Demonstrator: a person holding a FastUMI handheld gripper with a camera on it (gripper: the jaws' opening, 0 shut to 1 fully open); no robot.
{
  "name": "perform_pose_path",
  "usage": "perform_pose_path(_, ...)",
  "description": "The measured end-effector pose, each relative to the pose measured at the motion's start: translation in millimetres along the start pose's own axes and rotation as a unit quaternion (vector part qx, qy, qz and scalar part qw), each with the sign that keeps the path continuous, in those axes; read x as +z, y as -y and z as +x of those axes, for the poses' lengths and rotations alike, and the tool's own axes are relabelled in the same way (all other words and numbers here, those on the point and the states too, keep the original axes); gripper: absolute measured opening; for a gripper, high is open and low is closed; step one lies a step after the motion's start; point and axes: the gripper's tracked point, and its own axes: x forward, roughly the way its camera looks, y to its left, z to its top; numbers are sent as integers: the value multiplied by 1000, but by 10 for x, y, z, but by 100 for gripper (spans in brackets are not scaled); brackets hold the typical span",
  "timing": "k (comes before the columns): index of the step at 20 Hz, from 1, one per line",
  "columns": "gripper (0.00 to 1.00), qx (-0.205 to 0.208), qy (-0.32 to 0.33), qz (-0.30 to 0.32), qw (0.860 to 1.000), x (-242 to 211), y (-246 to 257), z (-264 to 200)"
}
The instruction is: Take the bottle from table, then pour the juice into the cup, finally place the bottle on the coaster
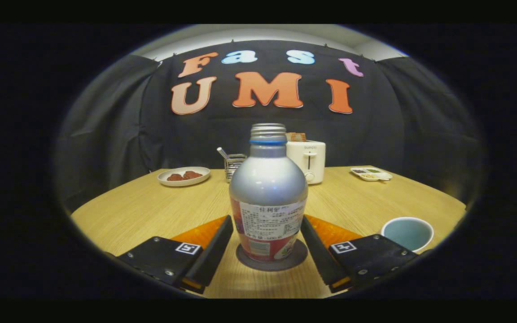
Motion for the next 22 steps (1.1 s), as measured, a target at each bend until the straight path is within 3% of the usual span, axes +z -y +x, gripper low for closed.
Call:
perform_pose_path(2,97,-1,12,-4,1000,92,11,-94)
perform_pose_path(12,97,22,63,16,998,629,78,-1175)
perform_pose_path(16,96,45,95,53,993,1065,-72,-1718)
perform_pose_path(22,96,40,130,34,990,1502,-303,-2439)
